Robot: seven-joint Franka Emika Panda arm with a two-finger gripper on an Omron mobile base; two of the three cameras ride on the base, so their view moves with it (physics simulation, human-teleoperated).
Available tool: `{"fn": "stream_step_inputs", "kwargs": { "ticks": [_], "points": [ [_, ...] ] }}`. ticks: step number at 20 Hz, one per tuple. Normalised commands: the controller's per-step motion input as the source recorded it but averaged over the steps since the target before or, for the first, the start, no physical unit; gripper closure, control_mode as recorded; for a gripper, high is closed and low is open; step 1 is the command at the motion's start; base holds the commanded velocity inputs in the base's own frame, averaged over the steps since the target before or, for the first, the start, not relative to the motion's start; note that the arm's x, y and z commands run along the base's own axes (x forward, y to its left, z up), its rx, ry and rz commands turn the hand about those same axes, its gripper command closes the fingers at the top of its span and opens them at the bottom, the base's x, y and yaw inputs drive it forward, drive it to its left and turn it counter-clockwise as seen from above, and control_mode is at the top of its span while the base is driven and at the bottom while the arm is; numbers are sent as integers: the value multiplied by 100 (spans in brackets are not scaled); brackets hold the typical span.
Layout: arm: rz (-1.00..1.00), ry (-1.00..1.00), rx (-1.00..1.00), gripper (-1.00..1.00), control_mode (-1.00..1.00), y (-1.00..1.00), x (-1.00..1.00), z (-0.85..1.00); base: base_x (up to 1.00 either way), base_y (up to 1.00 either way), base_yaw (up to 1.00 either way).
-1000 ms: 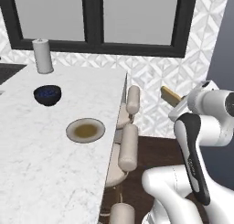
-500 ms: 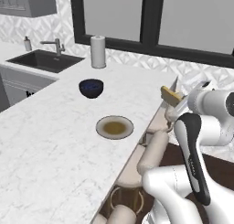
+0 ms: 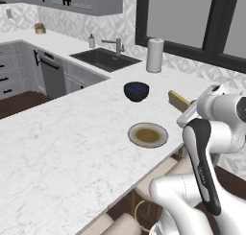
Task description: Start the toaster. Once the lever pops up, take the bread to the plate on the dining counter.
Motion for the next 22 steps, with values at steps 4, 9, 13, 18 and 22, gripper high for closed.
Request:
{"fn": "stream_step_inputs", "kwargs": {
  "ticks": [4,9,13,18,22],
  "points": [
    [21,0,-17,100,-100,8,-2,0,-7,8,25],
    [19,5,-36,100,-100,11,6,0,0,0,0],
    [-1,20,-35,100,-100,0,45,0,0,0,0],
    [-10,34,-22,100,-100,-18,68,-15,0,0,0],
    [-12,35,-18,100,-100,-19,53,-23,0,0,0]
  ]
}}
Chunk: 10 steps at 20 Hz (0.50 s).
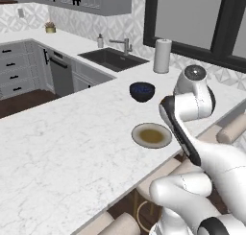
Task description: Start the toaster. Once the lever pops up, take the bread to the plate on the dining counter.
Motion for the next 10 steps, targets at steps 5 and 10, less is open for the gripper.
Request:
{"fn": "stream_step_inputs", "kwargs": {
  "ticks": [5,10],
  "points": [
    [-7,11,-12,100,-100,-1,10,-14,0,0,0],
    [0,-10,-5,100,-100,11,0,-37,0,0,0]
  ]
}}
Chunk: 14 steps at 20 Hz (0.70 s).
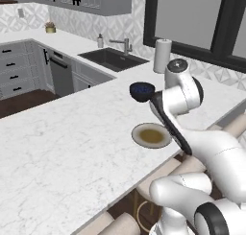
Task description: Start the toaster. Once the lever pops up, take the bread to the plate on the dining counter.
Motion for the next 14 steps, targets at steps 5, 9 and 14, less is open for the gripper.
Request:
{"fn": "stream_step_inputs", "kwargs": {
  "ticks": [5,9,14],
  "points": [
    [-2,-21,-6,100,-100,19,13,-66,0,0,0],
    [-8,-4,-8,100,-100,10,26,-50,0,0,0],
    [-16,0,-6,100,-100,23,46,-36,0,0,0]
  ]
}}
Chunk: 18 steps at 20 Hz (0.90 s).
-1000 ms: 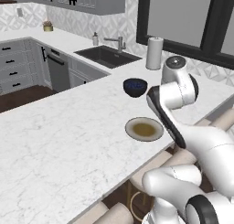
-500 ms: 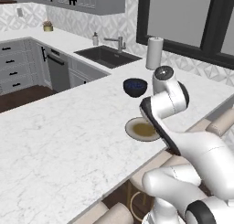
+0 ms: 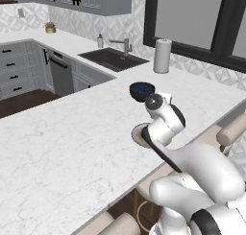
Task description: Start the toaster. Once the lever pops up, take the bread to the plate on the dining counter.
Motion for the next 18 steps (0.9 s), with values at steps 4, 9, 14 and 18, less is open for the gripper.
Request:
{"fn": "stream_step_inputs", "kwargs": {
  "ticks": [4,9,14,18],
  "points": [
    [-19,0,-2,100,-100,25,37,-35,0,0,0],
    [-16,0,0,100,-100,5,21,-39,0,0,0],
    [-13,0,0,100,-100,0,19,-35,0,0,0],
    [-9,-6,0,100,-100,0,30,-30,0,0,0]
  ]
}}
